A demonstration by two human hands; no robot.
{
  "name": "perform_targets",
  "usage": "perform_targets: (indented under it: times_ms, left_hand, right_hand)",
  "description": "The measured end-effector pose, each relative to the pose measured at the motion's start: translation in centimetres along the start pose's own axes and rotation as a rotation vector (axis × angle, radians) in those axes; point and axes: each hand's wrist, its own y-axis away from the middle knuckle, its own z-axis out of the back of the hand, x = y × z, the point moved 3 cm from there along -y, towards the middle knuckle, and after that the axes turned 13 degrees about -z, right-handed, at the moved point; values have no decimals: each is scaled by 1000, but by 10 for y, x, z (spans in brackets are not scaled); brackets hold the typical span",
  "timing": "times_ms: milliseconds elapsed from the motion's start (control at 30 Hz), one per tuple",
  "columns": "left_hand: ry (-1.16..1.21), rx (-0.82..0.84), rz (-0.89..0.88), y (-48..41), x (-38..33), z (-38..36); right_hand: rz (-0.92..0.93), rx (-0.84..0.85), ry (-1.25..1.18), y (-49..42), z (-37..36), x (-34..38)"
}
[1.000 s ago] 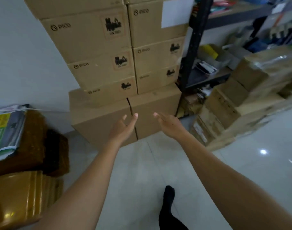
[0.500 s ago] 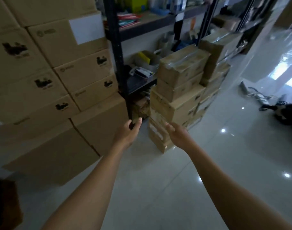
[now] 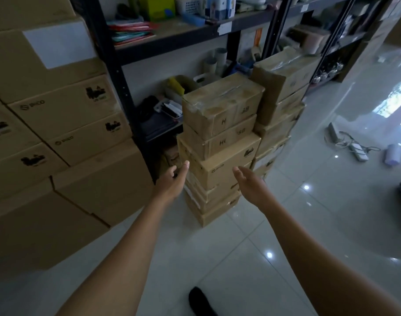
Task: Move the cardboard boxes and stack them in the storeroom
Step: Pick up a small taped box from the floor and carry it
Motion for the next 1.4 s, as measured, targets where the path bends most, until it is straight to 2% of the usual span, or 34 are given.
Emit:
perform_targets:
  times_ms: [400, 600, 767, 933, 1033, 1100, 1200, 1267, 1400]
  left_hand:
    - [28, -34, 105, -125, -19, -44]
    - [249, -203, 343, -165, -9, -69]
    - [308, -306, 491, -188, 12, -97]
    - [384, -397, 537, -207, 32, -121]
    - [445, -493, 584, -217, 47, -125]
    - [479, -539, 616, -221, 52, -128]
    - [597, -561, 591, -222, 51, -131]
    - [647, -590, 567, -222, 49, -128]
    - [654, -572, 535, -218, 48, -113]
  right_hand:
    - [-54, -91, -160, -142, 76, 23]
    - [-145, -123, -195, -224, 106, 18]
    - [-127, -31, -114, -298, 107, 9]
    - [-114, 58, 28, -350, 93, 8]
    - [-95, -19, 236, -362, 88, 8]
    - [-79, -43, 273, -365, 85, 13]
    - [-118, -19, 201, -367, 86, 18]
    - [-199, -1, 66, -372, 89, 14]
    - [-397, 240, -263, -380, 94, 9]
